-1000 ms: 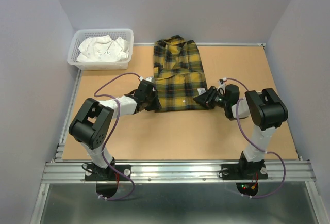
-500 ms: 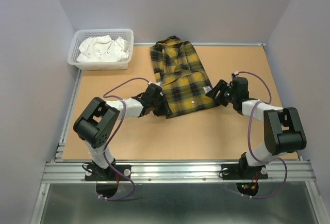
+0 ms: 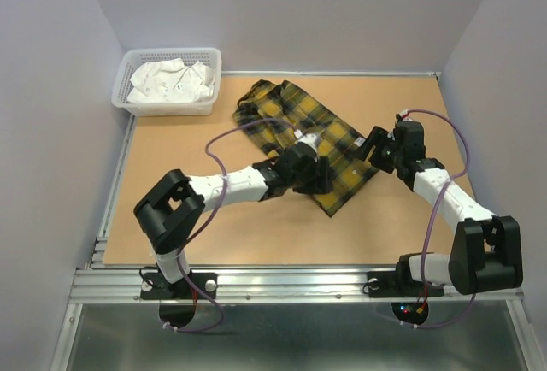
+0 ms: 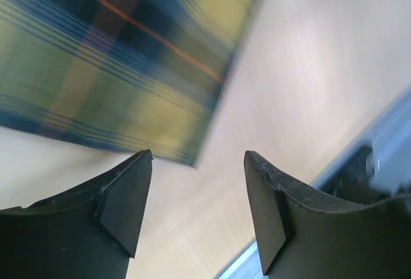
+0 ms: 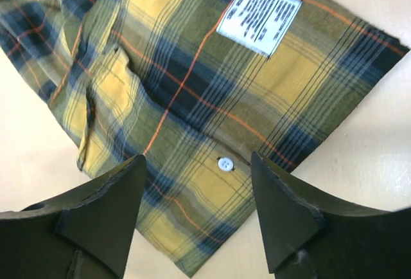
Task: Fold and stack the long sleeve shirts
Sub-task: Fold the shirt
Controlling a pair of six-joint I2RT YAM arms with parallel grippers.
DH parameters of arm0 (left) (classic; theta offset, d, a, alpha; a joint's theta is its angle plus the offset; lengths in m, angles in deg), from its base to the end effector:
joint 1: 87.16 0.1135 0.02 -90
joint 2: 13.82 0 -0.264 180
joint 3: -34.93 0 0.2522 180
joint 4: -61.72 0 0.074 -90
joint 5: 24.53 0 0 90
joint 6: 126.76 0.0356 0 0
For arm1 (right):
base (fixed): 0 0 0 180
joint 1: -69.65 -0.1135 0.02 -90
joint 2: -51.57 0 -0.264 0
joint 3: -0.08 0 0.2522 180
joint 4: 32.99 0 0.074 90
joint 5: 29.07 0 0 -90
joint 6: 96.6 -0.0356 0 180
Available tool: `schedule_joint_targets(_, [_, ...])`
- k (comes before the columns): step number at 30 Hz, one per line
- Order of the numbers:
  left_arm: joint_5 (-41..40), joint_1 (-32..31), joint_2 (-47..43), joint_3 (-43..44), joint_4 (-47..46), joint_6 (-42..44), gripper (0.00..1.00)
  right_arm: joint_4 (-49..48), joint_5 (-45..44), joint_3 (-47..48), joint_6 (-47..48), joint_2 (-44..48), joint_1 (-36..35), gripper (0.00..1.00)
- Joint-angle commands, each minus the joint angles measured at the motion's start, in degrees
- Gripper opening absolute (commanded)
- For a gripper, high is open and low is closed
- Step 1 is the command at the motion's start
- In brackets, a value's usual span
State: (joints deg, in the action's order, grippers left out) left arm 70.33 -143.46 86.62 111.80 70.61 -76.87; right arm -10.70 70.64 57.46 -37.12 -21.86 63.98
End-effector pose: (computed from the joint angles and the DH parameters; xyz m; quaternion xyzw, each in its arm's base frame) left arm 0.2146 -0.3273 0.2135 0.1435 0.8642 -0.3833 0.2928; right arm 0.2707 0.0329 0.2291 0.1570 0.8838 0.2073 0.3890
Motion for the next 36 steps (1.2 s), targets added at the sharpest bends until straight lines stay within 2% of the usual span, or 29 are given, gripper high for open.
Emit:
schedule_joint_targets(1, [-10.3, 11.1, -5.3, 3.4, 4.8, 5.6, 0.71, 1.7, 3.5, 4.6, 3.4, 1.6, -1.0, 0.66])
schedule_joint_targets(4, [-11.0, 16.5, -3.3, 6.1, 7.1, 8.4, 0.71, 1.8, 4.9, 6.2, 4.8, 0.2, -3.6, 0.60])
schedule_joint_targets(6, [-12.3, 20.4, -1.3, 9.1, 7.5, 11.0, 0.71, 1.8, 4.9, 8.0, 5.6, -2.0, -6.8, 0.53])
schedule_joint_targets(8, [-13.5, 23.4, 2.5, 13.2, 8.4, 13.3, 0.69, 1.7, 3.6, 10.0, 6.2, -4.6, -10.3, 0.51])
schedule_joint_targets(14, [-14.2, 28.2, 13.8, 23.1, 9.7, 16.0, 0.69, 1.9, 1.2, 14.9, 7.9, -12.1, -16.2, 0.50])
schedule_joint_targets(21, [-13.2, 29.7, 21.9, 26.8, 11.4, 16.2, 0.68, 2.6, -0.1, 18.5, 10.7, -21.9, -22.7, 0.51])
schedule_joint_targets(28, [-12.2, 31.2, 20.3, 18.7, 14.6, 9.4, 0.68, 4.4, -1.1, 16.2, 11.0, -24.5, -24.2, 0.51])
schedule_joint_targets(32, [-11.3, 32.2, 14.0, 8.8, 15.5, 4.9, 0.66, 7.1, -4.6, 13.3, 12.8, -23.6, -24.2, 0.52])
schedule_joint_targets(36, [-7.9, 32.4, 5.2, -6.5, 12.0, 0.1, 0.66, 8.7, -6.9, 12.4, 15.5, -23.1, -24.2, 0.52])
